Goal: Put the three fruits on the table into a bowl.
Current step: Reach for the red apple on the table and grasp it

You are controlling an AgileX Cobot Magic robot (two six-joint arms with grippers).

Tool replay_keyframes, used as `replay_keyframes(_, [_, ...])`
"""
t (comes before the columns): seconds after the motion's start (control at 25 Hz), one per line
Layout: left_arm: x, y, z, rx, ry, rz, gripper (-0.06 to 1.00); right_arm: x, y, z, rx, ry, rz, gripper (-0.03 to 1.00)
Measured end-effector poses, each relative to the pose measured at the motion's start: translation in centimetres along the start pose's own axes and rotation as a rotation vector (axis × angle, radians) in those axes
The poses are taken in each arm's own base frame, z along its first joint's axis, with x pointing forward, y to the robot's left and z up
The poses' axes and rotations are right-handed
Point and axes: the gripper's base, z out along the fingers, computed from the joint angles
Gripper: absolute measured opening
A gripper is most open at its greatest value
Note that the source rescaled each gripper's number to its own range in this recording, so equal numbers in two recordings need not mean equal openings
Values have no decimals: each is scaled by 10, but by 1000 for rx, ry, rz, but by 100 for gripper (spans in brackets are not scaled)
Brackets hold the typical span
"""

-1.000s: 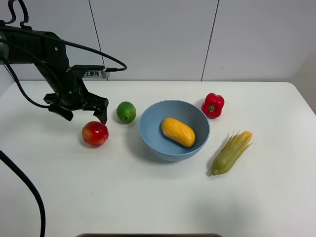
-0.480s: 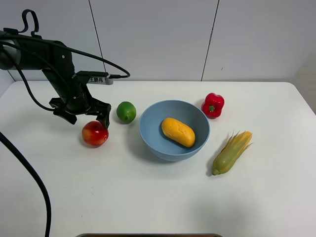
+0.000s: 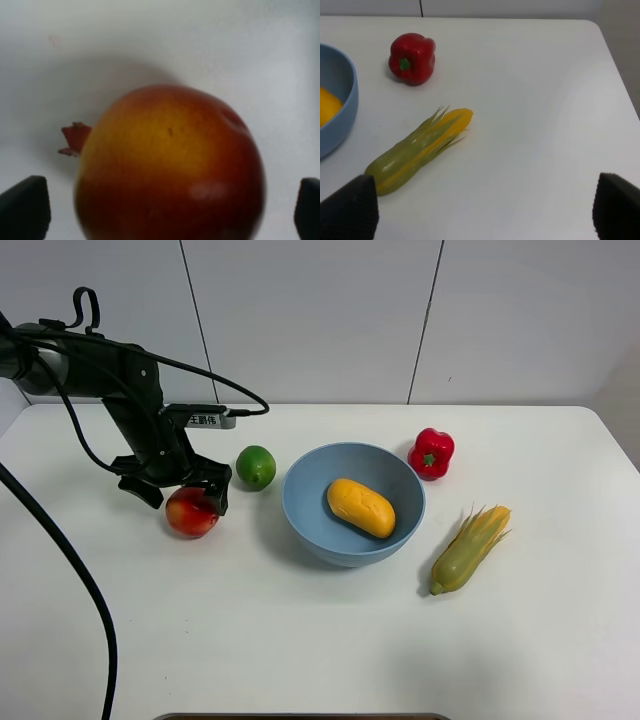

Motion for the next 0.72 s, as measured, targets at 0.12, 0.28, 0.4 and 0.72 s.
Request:
replay_keyframes(0.12, [1,1,9,-3,22,0,100,0,0,0,0,0,0,74])
replay_keyframes(0.28, [1,2,22,-6,36,-1,100,0,0,0,0,0,0,74])
replay_keyframes(0.4, [0,2,26,-5,31,8,100,0,0,0,0,0,0,74])
replay_keyframes(0.72, [-1,3,39,-7,31,13,100,0,0,0,0,0,0,74])
